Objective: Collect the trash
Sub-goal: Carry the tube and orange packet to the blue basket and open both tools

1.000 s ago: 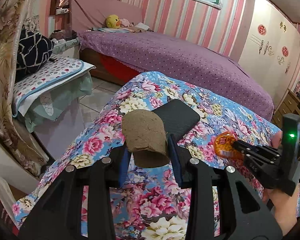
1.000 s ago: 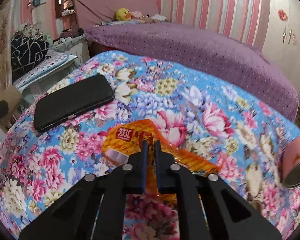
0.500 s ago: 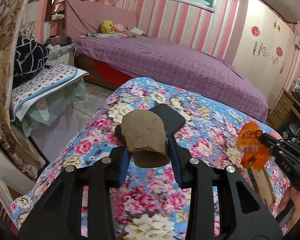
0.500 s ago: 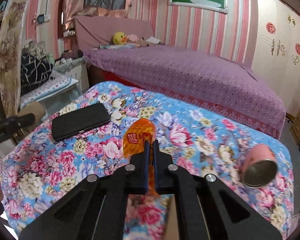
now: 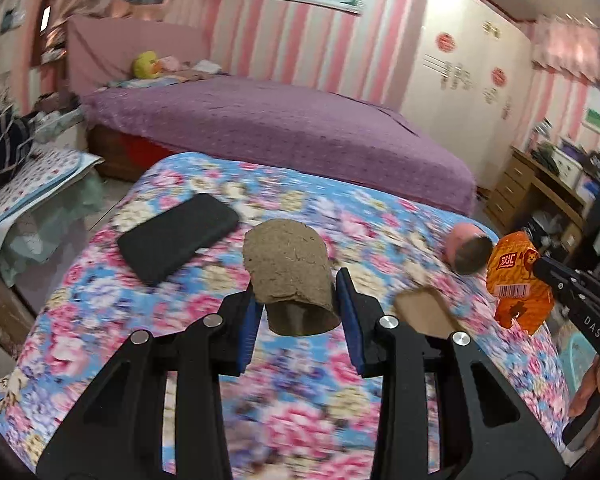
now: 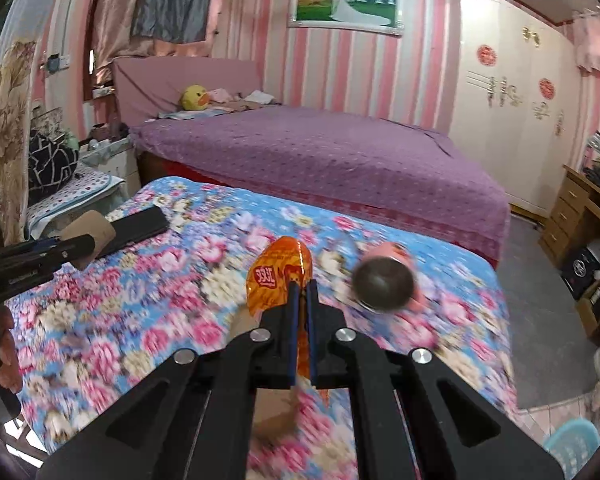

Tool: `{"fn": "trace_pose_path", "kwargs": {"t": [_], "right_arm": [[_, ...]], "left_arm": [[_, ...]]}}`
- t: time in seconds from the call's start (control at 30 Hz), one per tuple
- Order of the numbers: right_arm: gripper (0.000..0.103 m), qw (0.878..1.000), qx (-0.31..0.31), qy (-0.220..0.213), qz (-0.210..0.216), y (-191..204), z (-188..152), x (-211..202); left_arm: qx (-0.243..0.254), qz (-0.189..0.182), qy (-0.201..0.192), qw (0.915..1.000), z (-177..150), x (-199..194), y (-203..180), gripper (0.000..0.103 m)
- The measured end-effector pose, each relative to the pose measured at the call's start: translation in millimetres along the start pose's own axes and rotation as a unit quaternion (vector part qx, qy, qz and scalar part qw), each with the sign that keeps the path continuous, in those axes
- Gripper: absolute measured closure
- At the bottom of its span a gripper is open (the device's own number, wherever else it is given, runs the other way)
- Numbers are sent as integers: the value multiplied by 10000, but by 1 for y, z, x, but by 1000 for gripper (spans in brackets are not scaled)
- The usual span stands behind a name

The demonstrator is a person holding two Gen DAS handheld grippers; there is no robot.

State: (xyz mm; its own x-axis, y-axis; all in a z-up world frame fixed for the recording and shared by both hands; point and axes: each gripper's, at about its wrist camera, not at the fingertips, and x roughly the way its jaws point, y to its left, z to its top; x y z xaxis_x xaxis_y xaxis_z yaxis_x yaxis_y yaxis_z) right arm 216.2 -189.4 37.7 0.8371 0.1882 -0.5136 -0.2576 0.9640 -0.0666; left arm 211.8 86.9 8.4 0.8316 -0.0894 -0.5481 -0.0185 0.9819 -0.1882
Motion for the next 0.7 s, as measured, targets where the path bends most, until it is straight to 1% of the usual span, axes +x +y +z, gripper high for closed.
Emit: {"fn": "trace_pose_path", "kwargs": {"t": [0.07, 0.2, 0.3, 0.4, 0.5, 0.63, 0.7], "right_arm": [[99, 9999, 44, 15, -107, -13, -9, -10], [99, 9994, 195, 42, -282, -37, -31, -29], [99, 9985, 253, 10, -484, -54, -48, -46], [99, 9976, 354, -46, -585, -65, -60, -58], [99, 9966, 495, -111, -647, -78, -73, -66], [99, 9956, 678, -106, -644, -95, -86, -66], [99, 9954, 722, -100, -627, -99, -87, -65]], "left_arm": [[91, -106, 26, 9999, -5, -1, -16, 68], [121, -329, 128, 9993, -15, 0, -43, 68], [107, -380, 226, 9990, -24, 5, -57, 68], [146, -372, 317, 9987, -35, 8, -73, 68], [201, -449, 307, 9983, -42, 7, -85, 68], [521, -451, 197, 9974, -51, 4, -110, 68], [590, -468, 158, 9970, -53, 2, -117, 67]]}}
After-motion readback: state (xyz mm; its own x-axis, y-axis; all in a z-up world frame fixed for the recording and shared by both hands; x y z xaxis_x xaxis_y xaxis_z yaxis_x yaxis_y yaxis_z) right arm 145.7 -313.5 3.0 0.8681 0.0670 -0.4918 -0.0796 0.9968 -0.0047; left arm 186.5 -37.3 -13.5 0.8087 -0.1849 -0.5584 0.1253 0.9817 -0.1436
